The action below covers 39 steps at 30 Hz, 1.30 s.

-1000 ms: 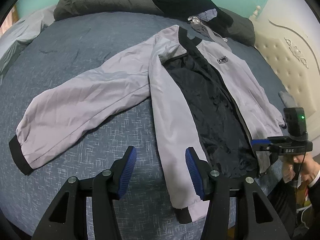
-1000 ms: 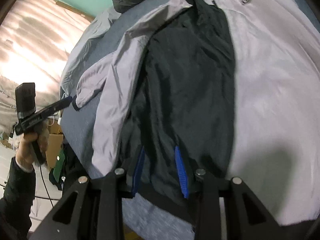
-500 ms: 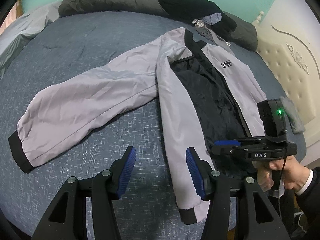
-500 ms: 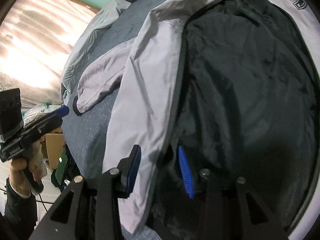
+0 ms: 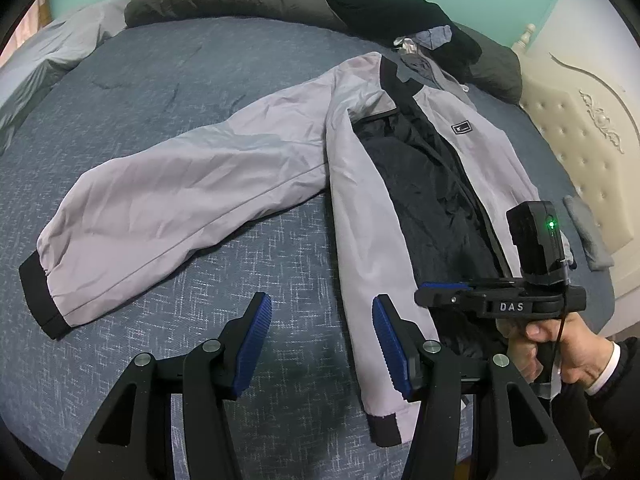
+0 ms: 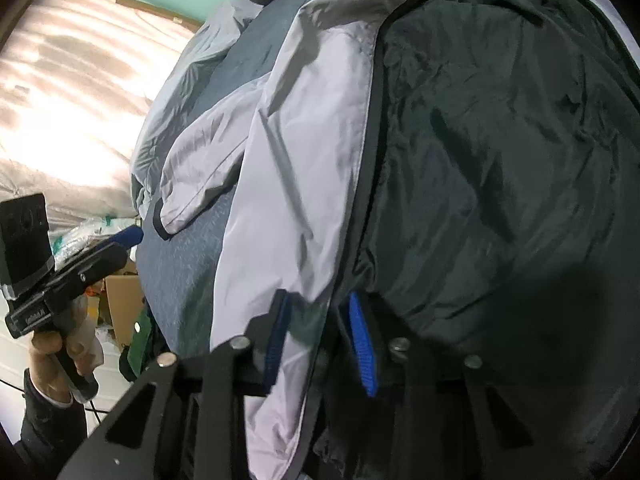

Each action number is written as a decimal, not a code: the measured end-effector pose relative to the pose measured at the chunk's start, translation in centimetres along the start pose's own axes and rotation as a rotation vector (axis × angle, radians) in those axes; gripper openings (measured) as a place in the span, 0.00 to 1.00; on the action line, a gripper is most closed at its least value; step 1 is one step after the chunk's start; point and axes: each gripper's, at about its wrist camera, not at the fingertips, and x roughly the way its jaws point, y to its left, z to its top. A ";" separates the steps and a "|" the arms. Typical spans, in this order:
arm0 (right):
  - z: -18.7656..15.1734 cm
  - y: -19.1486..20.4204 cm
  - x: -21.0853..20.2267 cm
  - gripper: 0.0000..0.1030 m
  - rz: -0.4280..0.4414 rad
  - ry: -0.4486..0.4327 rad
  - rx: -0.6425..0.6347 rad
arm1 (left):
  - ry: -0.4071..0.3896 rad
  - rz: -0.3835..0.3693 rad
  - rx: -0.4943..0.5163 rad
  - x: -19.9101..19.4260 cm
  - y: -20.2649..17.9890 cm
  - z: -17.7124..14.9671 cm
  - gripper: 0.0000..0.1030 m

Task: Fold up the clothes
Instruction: 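Fold the front panel over the black lining with the right gripper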

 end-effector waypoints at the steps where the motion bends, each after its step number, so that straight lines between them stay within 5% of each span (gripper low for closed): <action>1: -0.1 0.2 -0.1 0.14 0.018 0.002 -0.003 | 0.000 0.001 0.003 -0.1 0.0 0.0 0.55; 6: -1.0 1.8 0.2 0.14 0.074 0.061 -0.052 | -0.005 0.006 0.004 -0.3 0.0 0.1 0.55; 10: -1.7 1.3 0.3 0.16 0.003 0.078 -0.032 | -0.008 0.001 0.000 -0.5 0.2 0.1 0.55; 13: -2.0 -0.3 0.4 0.34 -0.036 0.085 0.025 | -0.009 -0.001 -0.001 -0.6 0.2 0.0 0.55; 22: -2.3 1.2 0.9 0.35 0.038 0.072 -0.015 | -0.012 0.002 -0.005 -0.9 0.6 -0.2 0.55; 29: -2.5 2.5 -0.2 0.06 0.048 0.036 -0.063 | -0.014 0.003 -0.009 -1.1 0.4 -0.2 0.55; 39: -1.7 2.0 -8.9 0.03 -0.061 -0.090 -0.111 | -0.015 -0.002 0.030 -1.4 -2.1 0.4 0.55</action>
